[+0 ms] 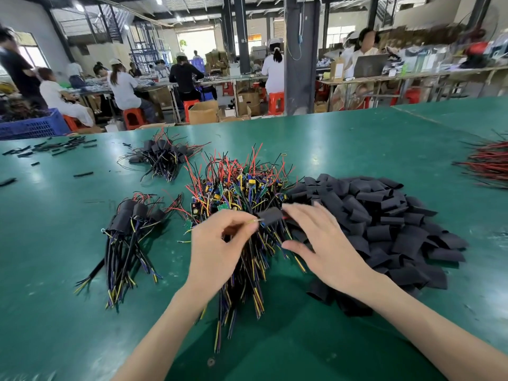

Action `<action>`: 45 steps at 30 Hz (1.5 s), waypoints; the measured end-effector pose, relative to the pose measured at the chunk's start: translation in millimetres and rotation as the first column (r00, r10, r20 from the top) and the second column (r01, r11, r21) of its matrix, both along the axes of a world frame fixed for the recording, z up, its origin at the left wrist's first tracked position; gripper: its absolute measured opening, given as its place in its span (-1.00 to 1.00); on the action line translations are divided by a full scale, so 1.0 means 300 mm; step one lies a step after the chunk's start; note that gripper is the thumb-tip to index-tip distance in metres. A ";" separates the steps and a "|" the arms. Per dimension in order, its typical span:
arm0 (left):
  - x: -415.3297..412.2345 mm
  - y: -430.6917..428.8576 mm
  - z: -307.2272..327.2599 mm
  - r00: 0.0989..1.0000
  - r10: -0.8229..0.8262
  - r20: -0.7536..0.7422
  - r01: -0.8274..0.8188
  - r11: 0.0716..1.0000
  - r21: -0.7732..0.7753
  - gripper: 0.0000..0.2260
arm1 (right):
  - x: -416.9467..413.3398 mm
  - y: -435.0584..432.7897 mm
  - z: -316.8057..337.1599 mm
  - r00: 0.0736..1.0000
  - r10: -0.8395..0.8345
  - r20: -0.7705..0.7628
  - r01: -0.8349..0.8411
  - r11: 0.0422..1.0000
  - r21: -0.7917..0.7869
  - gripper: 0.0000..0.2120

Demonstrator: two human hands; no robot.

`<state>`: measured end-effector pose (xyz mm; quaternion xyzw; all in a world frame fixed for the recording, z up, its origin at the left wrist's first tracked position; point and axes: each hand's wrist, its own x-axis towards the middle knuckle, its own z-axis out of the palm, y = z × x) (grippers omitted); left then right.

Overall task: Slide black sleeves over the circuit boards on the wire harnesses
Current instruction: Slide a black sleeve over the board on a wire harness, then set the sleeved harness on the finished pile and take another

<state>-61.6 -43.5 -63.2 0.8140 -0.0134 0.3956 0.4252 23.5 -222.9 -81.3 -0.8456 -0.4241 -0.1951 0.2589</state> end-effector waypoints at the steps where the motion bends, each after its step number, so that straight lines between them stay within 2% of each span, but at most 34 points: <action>1: -0.002 0.022 0.010 0.994 0.059 0.094 -0.062 0.998 0.024 -0.82 | 0.005 -0.003 0.002 0.999 -0.027 0.047 0.027 1.000 0.005 -0.44; 3: -0.002 0.098 0.025 0.939 0.216 0.267 -0.246 0.965 0.087 -0.81 | 0.018 -0.012 0.009 0.994 -0.091 0.068 0.089 0.996 0.030 -0.45; 4: -0.001 0.152 0.028 0.904 0.302 0.301 -0.348 0.931 0.111 -0.79 | 0.027 -0.018 0.011 0.991 -0.121 0.053 0.119 0.992 0.027 -0.46; 8: 0.001 0.383 0.000 0.751 0.635 0.180 -0.660 0.719 0.215 -0.78 | 0.062 -0.032 -0.008 0.976 -0.214 -0.032 0.212 0.975 -0.063 -0.47; 11: -0.009 0.485 -0.055 0.647 0.762 -0.002 -0.728 0.618 0.297 -0.80 | 0.067 -0.030 -0.024 0.964 -0.260 -0.060 0.252 0.961 -0.115 -0.49; 15: -0.017 0.517 -0.100 0.556 0.797 -0.237 -0.727 0.604 0.327 -0.80 | 0.071 -0.036 -0.032 0.953 -0.286 -0.097 0.272 0.953 -0.134 -0.58; 17: -0.011 0.495 -0.091 0.511 0.822 -0.249 -0.742 0.569 0.355 -0.79 | 0.076 -0.040 -0.027 0.952 -0.284 -0.117 0.268 0.954 -0.133 -0.64; 19: 0.005 0.451 -0.058 0.516 0.841 -0.162 -0.761 0.537 0.364 -0.78 | 0.082 -0.045 -0.022 0.947 -0.297 -0.125 0.277 0.948 -0.154 -0.70; 20: 0.015 0.416 -0.040 0.560 0.824 -0.084 -0.756 0.549 0.356 -0.81 | 0.084 -0.047 -0.021 0.941 -0.314 -0.124 0.290 0.940 -0.179 -0.70; 22: 0.044 0.323 -0.016 0.724 0.690 -0.005 -0.647 0.682 0.340 -0.86 | 0.087 -0.047 -0.022 0.930 -0.349 -0.119 0.314 0.919 -0.239 -0.68; 24: 0.074 0.217 -0.017 0.850 0.512 -0.124 -0.450 0.829 0.332 -0.75 | 0.086 -0.044 -0.028 0.921 -0.368 -0.126 0.322 0.903 -0.283 -0.65; 26: 0.099 0.142 -0.035 0.860 0.460 -0.224 -0.376 0.865 0.332 -0.70 | 0.085 -0.040 -0.035 0.917 -0.373 -0.143 0.318 0.898 -0.303 -0.61; 28: 0.107 0.117 -0.047 0.854 0.459 -0.244 -0.394 0.878 0.270 -0.69 | 0.085 -0.038 -0.039 0.914 -0.376 -0.156 0.314 0.895 -0.319 -0.56; 32: 0.098 0.131 -0.030 0.882 0.361 -0.304 -0.371 0.928 0.028 -0.76 | 0.087 -0.033 -0.041 0.912 -0.377 -0.164 0.317 0.899 -0.303 -0.54; 34: 0.097 0.136 -0.008 0.909 0.296 -0.292 -0.340 0.934 -0.111 -0.73 | 0.089 -0.032 -0.039 0.913 -0.376 -0.157 0.319 0.899 -0.299 -0.54; 36: 0.103 0.147 0.011 0.936 0.192 -0.294 -0.287 0.902 -0.324 -0.69 | 0.093 -0.037 -0.035 0.913 -0.380 -0.145 0.327 0.898 -0.294 -0.57; 37: 0.105 0.155 0.021 0.953 0.095 -0.289 -0.230 0.847 -0.479 -0.71 | 0.097 -0.041 -0.031 0.912 -0.382 -0.149 0.331 0.901 -0.282 -0.59; 39: 0.100 0.172 0.034 0.961 -0.137 -0.241 -0.087 0.675 -0.732 -0.75 | 0.107 -0.050 -0.022 0.909 -0.382 -0.169 0.339 0.911 -0.235 -0.62; 42: 0.089 0.184 0.047 0.943 -0.300 -0.144 0.023 0.492 -0.870 -0.78 | 0.123 -0.065 -0.013 0.898 -0.398 -0.185 0.368 0.913 -0.178 -0.66; 43: 0.087 0.184 0.053 0.946 -0.306 -0.111 0.045 0.461 -0.886 -0.78 | 0.128 -0.068 -0.013 0.896 -0.403 -0.187 0.375 0.912 -0.169 -0.66; 45: 0.086 0.179 0.063 0.951 -0.298 -0.076 0.075 0.466 -0.882 -0.76 | 0.132 -0.068 -0.017 0.896 -0.402 -0.190 0.374 0.912 -0.167 -0.67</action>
